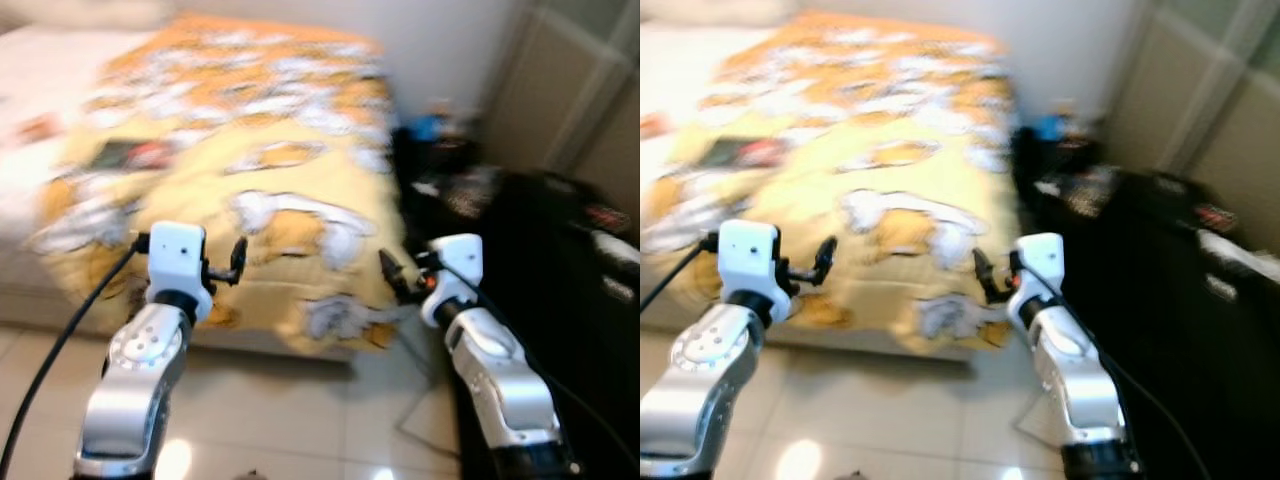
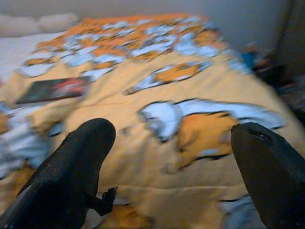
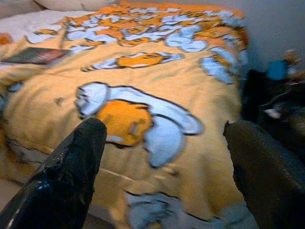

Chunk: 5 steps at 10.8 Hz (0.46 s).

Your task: Clean up the room

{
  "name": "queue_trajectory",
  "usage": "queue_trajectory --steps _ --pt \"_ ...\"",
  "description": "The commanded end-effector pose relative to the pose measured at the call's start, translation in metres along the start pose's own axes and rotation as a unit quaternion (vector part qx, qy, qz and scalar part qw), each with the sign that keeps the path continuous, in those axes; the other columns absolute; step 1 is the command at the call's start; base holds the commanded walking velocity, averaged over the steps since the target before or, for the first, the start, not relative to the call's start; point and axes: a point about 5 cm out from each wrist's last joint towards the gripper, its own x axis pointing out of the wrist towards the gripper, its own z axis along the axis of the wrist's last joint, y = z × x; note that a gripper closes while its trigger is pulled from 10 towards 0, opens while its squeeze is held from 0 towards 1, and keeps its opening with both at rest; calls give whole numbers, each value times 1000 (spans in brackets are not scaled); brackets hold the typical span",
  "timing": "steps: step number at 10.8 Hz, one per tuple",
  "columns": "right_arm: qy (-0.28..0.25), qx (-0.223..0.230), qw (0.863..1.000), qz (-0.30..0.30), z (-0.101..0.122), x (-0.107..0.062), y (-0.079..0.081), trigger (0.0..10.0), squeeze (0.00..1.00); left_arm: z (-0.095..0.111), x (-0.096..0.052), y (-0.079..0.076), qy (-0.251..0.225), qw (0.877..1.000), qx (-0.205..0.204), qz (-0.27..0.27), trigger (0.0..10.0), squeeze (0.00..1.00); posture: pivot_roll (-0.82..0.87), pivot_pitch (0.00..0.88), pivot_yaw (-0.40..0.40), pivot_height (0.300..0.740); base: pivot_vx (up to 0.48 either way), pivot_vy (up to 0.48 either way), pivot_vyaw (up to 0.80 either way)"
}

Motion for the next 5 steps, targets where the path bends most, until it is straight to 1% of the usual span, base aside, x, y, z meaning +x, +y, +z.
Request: queue_trajectory --steps 1,3,5 --pt "4 1 1000 -28 -2 -3 -12 10000 0 5 5 -9 -6 1000 2 -22 10000 0 22 0 -12 740 296 0 0" --pt "-7 2 997 -74 2 -2 -24 10000 0 6 13 -11 -8 999 7 -34 10000 0 6 0 0 740 315 0 0" --pt "-29 14 994 -107 7 -6 -32 10000 0 4 20 -11 -7 999 1 -40 10000 0 -16 0 20 740 338 0 0"
